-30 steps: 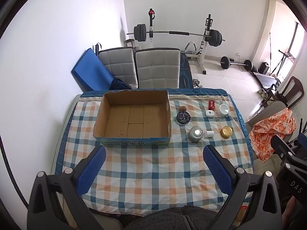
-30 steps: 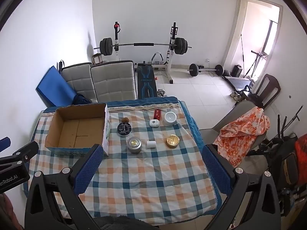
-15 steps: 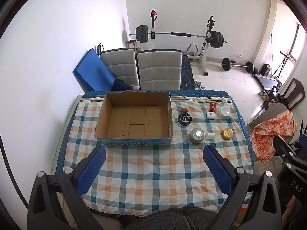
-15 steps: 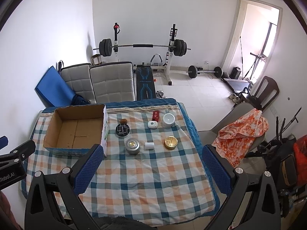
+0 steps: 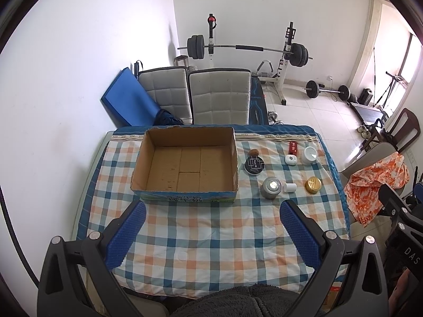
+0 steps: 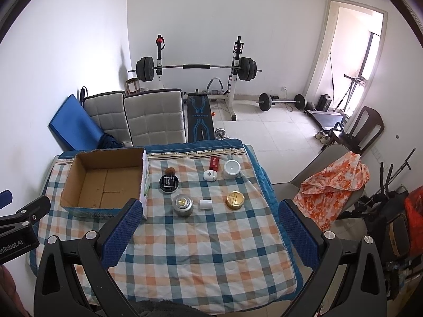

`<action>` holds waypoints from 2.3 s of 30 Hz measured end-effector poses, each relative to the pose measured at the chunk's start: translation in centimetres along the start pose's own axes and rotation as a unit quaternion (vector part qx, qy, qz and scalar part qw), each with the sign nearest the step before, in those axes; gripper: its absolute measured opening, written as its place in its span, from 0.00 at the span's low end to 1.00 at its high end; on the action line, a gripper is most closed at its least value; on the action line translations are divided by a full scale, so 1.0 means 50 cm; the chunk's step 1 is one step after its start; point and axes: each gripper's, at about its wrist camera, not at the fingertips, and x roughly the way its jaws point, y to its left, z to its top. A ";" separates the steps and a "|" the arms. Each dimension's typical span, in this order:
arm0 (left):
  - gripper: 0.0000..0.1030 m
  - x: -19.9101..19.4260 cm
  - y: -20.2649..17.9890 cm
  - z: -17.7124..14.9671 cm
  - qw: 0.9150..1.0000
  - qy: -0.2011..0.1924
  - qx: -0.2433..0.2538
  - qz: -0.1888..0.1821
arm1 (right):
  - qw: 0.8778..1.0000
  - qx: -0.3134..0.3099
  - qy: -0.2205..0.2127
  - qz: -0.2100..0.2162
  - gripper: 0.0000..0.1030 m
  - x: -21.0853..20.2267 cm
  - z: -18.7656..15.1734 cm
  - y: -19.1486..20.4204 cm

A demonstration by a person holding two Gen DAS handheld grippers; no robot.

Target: Organize rigid objects

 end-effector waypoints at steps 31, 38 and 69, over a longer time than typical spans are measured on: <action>1.00 -0.010 0.000 0.007 1.000 -0.003 -0.003 -0.005 | 1.000 -0.008 -0.014 -0.001 1.00 -0.022 -0.004 -0.005; 1.00 -0.014 0.000 0.011 1.000 -0.003 -0.003 -0.005 | 1.000 -0.010 -0.014 -0.002 1.00 -0.022 -0.004 -0.005; 1.00 0.403 -0.201 0.077 0.985 0.162 0.017 -0.053 | 0.985 0.043 0.169 -0.016 1.00 0.415 0.016 -0.178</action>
